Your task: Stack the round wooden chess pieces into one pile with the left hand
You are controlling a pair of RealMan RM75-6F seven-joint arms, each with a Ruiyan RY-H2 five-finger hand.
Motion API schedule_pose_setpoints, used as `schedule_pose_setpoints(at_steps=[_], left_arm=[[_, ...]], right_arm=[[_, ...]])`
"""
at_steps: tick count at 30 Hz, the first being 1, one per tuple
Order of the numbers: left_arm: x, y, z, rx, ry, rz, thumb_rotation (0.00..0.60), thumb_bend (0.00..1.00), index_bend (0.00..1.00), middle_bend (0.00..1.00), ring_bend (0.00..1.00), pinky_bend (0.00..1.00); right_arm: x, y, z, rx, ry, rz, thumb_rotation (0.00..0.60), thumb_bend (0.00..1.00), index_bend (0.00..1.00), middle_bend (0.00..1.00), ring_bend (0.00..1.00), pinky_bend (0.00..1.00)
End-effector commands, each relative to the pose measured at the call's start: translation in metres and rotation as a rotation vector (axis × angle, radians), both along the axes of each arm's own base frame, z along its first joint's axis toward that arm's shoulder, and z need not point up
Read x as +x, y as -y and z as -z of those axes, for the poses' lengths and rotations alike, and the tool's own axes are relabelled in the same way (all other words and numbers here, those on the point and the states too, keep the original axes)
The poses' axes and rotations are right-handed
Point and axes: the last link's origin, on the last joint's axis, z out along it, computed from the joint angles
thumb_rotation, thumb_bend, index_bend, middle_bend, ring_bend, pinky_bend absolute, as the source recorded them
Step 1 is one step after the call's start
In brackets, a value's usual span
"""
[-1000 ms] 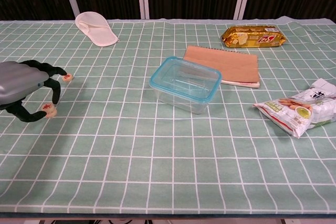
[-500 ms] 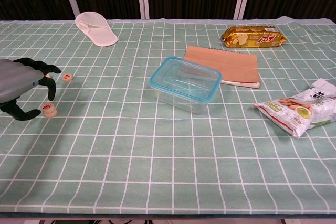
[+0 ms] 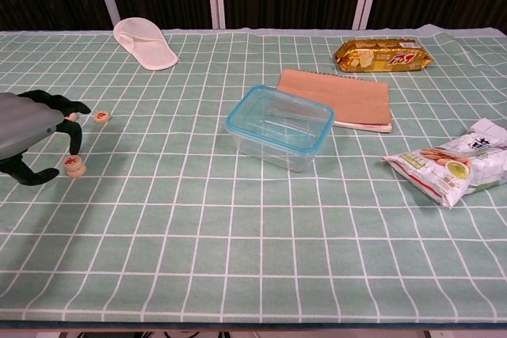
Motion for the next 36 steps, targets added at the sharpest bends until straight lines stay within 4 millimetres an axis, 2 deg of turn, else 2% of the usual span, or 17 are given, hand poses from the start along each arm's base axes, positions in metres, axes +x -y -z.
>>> schedule_pose_setpoints(at_steps=[1,36], left_arm=[[-0.0002,0.0003,0.0001,0.000,-0.004,0.001,0.600,0.35,0.43,0.06,0.00,0.04],[-0.0073,0.0032,0.0024,-0.007,-0.017,-0.007,0.600,0.35,0.43,0.06,0.00,0.04]], right_arm=[[-0.0002,0.0000,0.0001,0.000,0.000,0.001,0.600,0.20,0.11,0.00,0.06,0.00],[-0.0002,0.0008,0.0004,-0.005,-0.002,0.006,0.600,0.20,0.11,0.00,0.06,0.00]])
